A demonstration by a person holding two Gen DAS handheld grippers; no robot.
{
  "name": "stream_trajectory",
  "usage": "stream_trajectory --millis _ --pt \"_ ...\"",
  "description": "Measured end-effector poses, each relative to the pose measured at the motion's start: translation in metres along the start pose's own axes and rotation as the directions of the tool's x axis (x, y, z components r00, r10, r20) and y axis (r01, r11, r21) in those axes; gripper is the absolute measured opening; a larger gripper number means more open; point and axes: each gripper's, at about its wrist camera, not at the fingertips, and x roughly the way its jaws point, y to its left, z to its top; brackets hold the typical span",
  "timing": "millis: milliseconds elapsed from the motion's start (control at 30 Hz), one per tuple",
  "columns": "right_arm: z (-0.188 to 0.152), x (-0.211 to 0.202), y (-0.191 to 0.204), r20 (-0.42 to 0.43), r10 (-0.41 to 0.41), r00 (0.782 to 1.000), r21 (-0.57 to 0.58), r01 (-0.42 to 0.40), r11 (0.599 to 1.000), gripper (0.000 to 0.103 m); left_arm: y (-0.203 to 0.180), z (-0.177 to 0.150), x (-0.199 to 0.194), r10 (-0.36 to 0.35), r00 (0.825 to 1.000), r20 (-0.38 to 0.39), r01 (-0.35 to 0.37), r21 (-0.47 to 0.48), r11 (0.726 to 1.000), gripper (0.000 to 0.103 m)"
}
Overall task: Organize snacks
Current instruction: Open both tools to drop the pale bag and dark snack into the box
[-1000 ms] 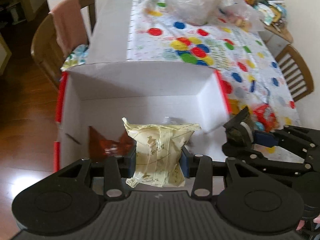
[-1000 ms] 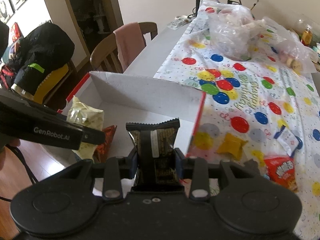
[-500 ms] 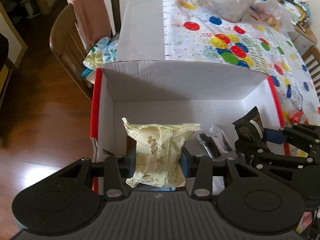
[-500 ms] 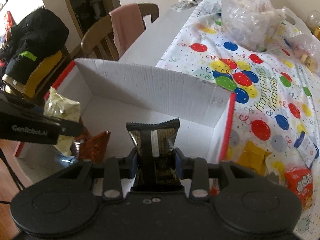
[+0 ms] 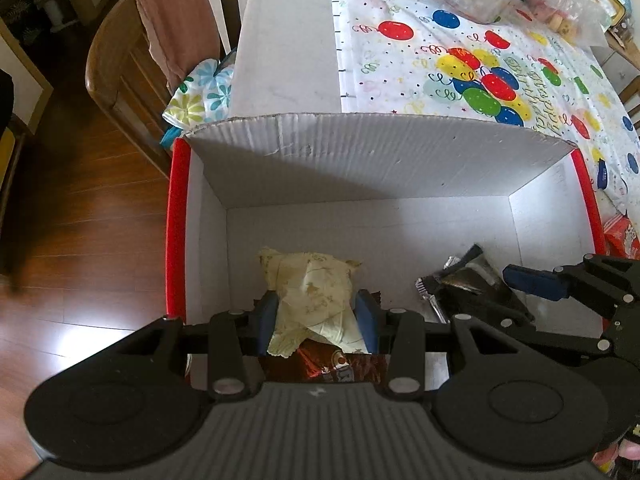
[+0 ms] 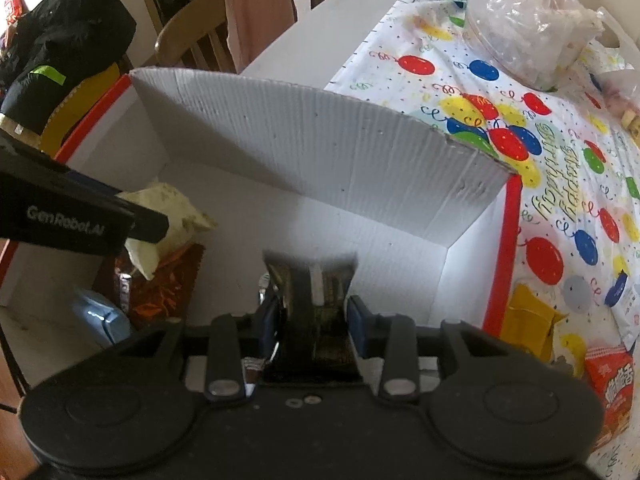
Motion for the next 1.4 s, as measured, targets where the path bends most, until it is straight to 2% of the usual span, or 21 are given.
stream_trajectory --millis 167,367,467,567,633,767,933,1000,1067,1133,1233,1300,1400 --pt "-0.001 -0.003 -0.002 0.011 0.014 1.000 0.014 -0.015 1.000 0.040 0.001 -0.002 0.000 0.000 1.000 0.004 0.000 -0.004 1.000 0.043" --pt "-0.003 -0.017 -0.005 0.046 0.041 0.998 0.027 -0.042 0.999 0.046 -0.002 -0.009 -0.008 -0.004 0.999 0.036 0.004 -0.007 1.000 0.058" --pt "-0.005 -0.028 -0.006 0.071 0.050 0.996 0.034 -0.052 0.998 0.051 -0.005 -0.015 -0.017 -0.011 0.998 0.062 0.012 -0.007 1.000 0.061" --pt "-0.009 -0.038 -0.009 0.093 0.058 0.994 0.042 -0.062 0.997 0.056 -0.006 -0.021 -0.025 -0.025 0.996 0.085 0.026 -0.008 1.000 0.066" --pt "-0.012 -0.046 -0.009 0.108 0.061 0.992 0.049 -0.067 0.997 0.069 -0.008 -0.027 -0.031 -0.034 0.994 0.100 0.035 -0.009 0.999 0.066" --pt "-0.021 -0.063 -0.008 0.140 0.077 0.987 0.045 -0.084 0.995 0.074 -0.014 -0.037 -0.043 -0.037 0.990 0.133 0.037 0.000 0.999 0.067" --pt "-0.031 -0.087 -0.010 0.187 0.093 0.978 0.037 -0.102 0.994 0.089 -0.023 -0.049 -0.061 -0.053 0.983 0.177 0.051 0.013 0.999 0.068" --pt "-0.036 -0.096 -0.010 0.209 0.096 0.973 0.033 -0.105 0.994 0.092 -0.027 -0.053 -0.068 -0.061 0.979 0.195 0.059 0.015 0.998 0.074" --pt "-0.041 -0.104 -0.012 0.226 0.101 0.969 0.037 -0.112 0.993 0.092 -0.031 -0.057 -0.076 -0.073 0.974 0.213 0.070 0.020 0.997 0.076" --pt "-0.045 -0.112 -0.015 0.247 0.100 0.964 0.042 -0.114 0.993 0.099 -0.035 -0.060 -0.082 -0.081 0.970 0.228 0.077 0.025 0.997 0.077" --pt "-0.052 -0.122 -0.020 0.272 0.104 0.957 0.051 -0.122 0.991 0.100 -0.042 -0.064 -0.090 -0.101 0.962 0.253 0.096 0.034 0.995 0.078" --pt "-0.058 -0.128 -0.025 0.285 0.107 0.952 0.060 -0.129 0.990 0.100 -0.045 -0.067 -0.096 -0.114 0.957 0.268 0.108 0.039 0.993 0.084" --pt "-0.067 -0.138 -0.033 0.305 0.112 0.946 0.070 -0.139 0.988 0.101 -0.054 -0.071 -0.102 -0.131 0.947 0.293 0.122 0.050 0.991 0.085"
